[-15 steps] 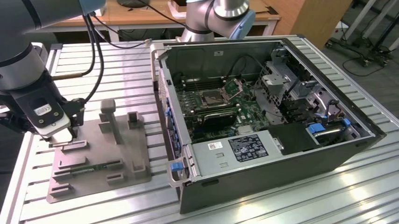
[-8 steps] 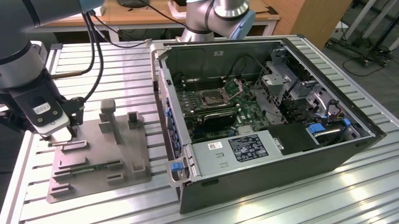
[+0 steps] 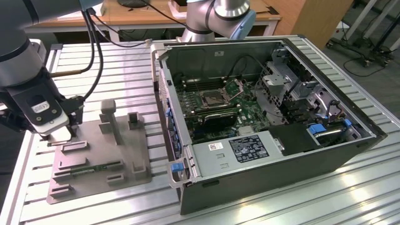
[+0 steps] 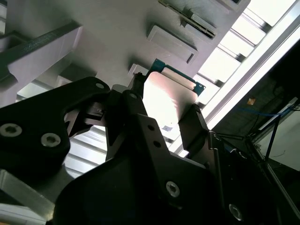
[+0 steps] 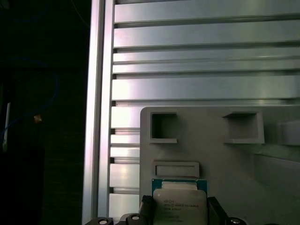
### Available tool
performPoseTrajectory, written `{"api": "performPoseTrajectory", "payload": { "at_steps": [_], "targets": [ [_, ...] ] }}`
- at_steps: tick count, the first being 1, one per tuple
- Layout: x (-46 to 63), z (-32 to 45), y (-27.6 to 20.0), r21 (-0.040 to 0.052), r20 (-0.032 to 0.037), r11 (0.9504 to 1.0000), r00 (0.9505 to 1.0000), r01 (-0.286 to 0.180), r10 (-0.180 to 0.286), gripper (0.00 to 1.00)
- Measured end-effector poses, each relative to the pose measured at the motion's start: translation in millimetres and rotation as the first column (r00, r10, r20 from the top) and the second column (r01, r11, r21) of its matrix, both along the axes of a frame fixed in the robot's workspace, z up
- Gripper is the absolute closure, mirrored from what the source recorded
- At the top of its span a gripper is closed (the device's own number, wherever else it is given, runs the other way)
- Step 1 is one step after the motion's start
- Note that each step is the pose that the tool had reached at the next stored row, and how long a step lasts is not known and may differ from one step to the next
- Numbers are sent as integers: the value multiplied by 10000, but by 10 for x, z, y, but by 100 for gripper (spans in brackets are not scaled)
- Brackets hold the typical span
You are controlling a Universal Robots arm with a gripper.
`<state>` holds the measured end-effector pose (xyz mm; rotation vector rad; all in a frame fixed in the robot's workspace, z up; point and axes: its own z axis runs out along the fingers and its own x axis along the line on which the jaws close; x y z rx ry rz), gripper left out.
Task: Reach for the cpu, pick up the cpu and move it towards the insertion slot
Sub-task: 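Pick up the cpu and move it towards the insertion slot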
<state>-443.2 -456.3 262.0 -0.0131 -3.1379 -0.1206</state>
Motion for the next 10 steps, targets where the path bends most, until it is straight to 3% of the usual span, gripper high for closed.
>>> {"api": "performPoseTrajectory", "payload": {
  "at_steps": [10],
  "targets": [
    [0,49,0,0,0,10000,10000,0,0,46]
  ]
}}
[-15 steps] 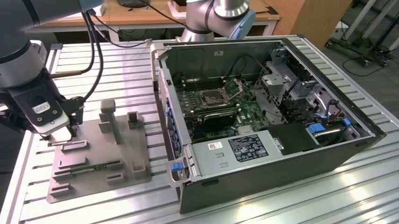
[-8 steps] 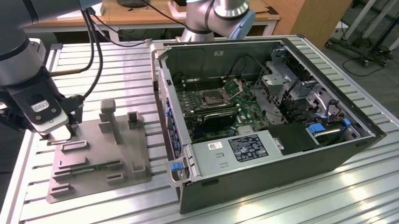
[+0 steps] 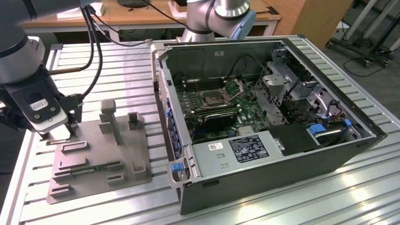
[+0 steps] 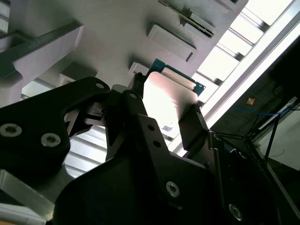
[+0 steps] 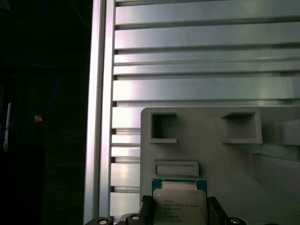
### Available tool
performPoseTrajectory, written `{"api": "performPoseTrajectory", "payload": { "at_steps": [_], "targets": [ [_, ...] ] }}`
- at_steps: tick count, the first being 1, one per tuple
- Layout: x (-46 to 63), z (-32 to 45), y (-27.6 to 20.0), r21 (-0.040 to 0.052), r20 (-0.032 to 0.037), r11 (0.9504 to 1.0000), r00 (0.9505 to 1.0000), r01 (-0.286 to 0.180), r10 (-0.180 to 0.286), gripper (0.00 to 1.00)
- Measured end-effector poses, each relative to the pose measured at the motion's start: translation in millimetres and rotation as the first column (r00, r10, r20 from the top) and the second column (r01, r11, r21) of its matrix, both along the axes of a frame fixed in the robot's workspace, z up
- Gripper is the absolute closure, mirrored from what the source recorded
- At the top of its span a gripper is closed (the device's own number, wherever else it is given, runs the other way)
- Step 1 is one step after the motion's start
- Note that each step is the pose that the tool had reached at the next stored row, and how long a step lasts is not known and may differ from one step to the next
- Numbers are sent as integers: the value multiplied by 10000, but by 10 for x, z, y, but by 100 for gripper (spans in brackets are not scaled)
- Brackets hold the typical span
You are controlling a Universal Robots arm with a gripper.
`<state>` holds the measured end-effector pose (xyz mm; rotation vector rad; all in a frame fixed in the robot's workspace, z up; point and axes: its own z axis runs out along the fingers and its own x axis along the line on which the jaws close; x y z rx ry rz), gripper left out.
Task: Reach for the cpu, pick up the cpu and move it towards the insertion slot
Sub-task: 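Pick up the cpu and move it towards the insertion slot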
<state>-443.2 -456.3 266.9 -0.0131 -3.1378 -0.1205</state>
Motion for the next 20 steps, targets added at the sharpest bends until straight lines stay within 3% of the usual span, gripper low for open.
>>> {"api": "performPoseTrajectory", "payload": {
  "at_steps": [20],
  "targets": [
    [-1,94,0,0,0,10000,10000,0,0,46]
  ]
}}
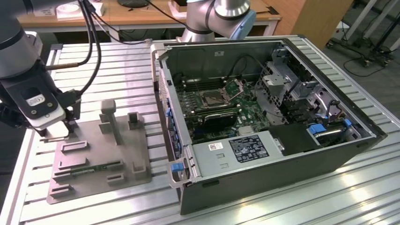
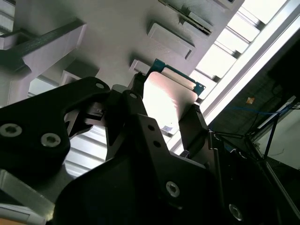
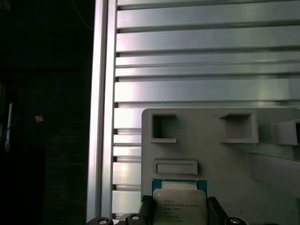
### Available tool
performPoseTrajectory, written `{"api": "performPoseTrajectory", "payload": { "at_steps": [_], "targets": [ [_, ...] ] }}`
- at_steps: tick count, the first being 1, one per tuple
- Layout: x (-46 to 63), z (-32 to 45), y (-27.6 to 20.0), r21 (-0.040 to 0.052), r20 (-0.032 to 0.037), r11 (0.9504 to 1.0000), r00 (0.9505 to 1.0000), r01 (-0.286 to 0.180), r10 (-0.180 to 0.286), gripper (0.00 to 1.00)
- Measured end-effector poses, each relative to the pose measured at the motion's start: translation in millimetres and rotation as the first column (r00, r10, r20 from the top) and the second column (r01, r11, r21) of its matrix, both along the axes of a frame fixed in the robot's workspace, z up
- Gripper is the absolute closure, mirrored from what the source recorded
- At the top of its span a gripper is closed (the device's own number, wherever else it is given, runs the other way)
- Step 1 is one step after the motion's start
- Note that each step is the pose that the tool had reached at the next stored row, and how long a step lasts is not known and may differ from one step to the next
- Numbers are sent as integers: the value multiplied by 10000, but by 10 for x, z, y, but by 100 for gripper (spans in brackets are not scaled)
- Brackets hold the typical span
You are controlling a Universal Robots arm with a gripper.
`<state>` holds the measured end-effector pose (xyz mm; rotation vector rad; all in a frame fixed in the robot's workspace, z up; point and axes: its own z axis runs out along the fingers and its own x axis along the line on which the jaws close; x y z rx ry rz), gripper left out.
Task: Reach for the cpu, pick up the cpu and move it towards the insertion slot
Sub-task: 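Pick up the cpu and move it towards the insertion slot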
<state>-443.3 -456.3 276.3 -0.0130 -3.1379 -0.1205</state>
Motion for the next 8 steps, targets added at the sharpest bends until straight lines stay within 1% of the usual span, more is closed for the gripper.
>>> {"api": "performPoseTrajectory", "payload": {
  "at_steps": [8],
  "targets": [
    [-1,38,0,0,0,10000,10000,0,0,46]
  ]
}}
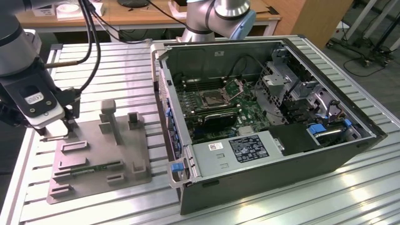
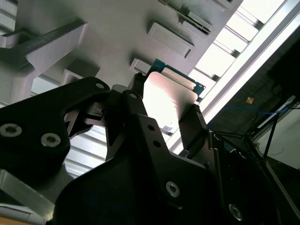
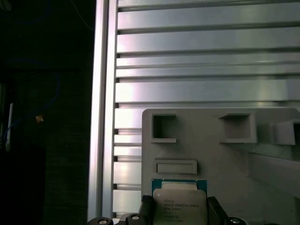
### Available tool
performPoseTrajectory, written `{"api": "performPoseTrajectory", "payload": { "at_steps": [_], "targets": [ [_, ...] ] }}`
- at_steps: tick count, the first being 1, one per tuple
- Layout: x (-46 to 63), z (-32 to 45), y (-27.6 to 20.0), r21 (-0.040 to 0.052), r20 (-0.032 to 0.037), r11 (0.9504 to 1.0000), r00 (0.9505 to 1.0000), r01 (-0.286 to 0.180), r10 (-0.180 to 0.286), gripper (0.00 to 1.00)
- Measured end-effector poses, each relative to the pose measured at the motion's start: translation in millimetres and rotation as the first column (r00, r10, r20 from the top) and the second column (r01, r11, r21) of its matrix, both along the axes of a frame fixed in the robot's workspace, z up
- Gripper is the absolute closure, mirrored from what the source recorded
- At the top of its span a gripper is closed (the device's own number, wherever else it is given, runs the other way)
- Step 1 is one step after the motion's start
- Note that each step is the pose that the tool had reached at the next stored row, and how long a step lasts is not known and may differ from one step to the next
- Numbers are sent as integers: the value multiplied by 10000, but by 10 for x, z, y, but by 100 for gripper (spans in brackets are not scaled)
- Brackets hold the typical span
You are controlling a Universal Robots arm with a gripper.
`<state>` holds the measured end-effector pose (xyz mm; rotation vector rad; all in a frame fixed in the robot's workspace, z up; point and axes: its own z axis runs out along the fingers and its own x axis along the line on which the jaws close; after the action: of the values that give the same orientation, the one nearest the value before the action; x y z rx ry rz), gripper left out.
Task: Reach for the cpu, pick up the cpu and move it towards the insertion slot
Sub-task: 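Pick up the cpu and move it towards the insertion slot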
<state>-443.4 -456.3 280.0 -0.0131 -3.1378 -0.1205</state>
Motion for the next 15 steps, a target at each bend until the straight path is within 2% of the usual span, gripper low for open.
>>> {"api": "performPoseTrajectory", "payload": {
  "at_steps": [15],
  "targets": [
    [-1,68,0,0,1,10000,10000,0,0,46]
  ]
}}
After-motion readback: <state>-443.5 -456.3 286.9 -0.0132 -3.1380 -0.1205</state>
